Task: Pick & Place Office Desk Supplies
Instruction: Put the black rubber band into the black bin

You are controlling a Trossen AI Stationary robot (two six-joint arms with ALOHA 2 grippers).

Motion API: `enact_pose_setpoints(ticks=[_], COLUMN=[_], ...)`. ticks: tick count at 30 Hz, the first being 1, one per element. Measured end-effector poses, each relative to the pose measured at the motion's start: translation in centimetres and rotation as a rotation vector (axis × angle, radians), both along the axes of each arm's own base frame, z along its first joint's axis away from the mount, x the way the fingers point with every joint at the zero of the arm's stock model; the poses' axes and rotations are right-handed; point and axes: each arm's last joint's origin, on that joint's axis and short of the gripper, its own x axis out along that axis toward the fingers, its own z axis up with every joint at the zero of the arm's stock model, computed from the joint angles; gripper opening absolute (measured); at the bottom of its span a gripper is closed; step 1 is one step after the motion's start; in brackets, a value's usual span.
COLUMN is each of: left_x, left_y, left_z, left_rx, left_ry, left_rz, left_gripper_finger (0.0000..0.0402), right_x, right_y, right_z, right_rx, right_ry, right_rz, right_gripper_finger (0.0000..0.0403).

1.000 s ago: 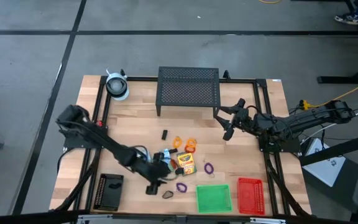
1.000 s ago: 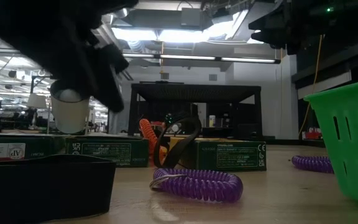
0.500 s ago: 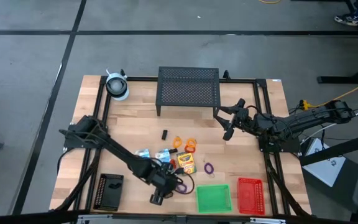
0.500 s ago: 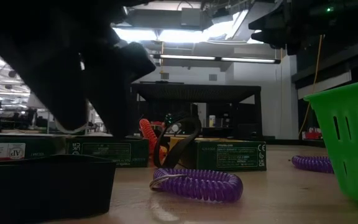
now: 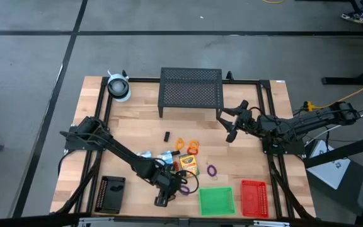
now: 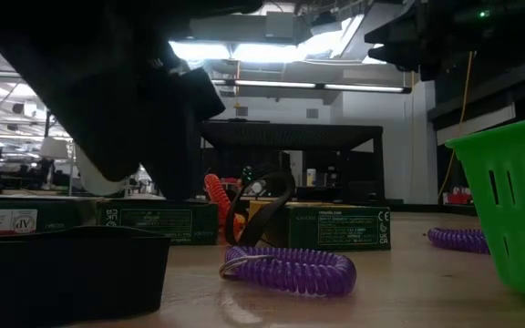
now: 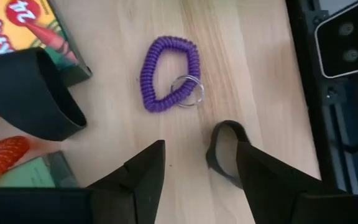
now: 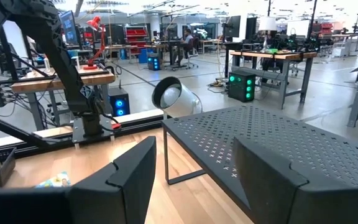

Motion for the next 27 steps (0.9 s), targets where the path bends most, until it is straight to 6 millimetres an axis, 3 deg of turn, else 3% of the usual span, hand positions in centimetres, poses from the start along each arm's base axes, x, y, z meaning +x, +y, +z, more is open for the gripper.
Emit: enact_pose_setpoints(ticks=[5, 11, 18, 27], left_x=[-0.3, 0.2, 0.7, 0.5], left_y=[-0.5, -0.9, -0.5, -0.3], left_z=[0.0, -1.9, -2.2, -2.7], left_rx=[-0.007, -0.012, -0.015, 0.035], left_ry=[0.000, 0.029, 0.022, 0.048], left_rz=[-0.001, 0.000, 0.004, -0.033], left_gripper_finger=[0.0196, 0.0196, 0.0191, 0.0089], right_x=[0.0, 0.0, 0.0, 0.0], right_y=[0.0, 0.0, 0.0, 0.0], right_z=[0.0, 0.0, 0.0, 0.0], right_rx=[0.000, 0.002, 0.002, 0.003], right_ry=[0.000, 0.000, 0.002, 0.001], right_rz=[0.002, 0.005, 0.005, 0.005], right_gripper_finger=[0.0215, 0.0215, 0.0215, 0.0215])
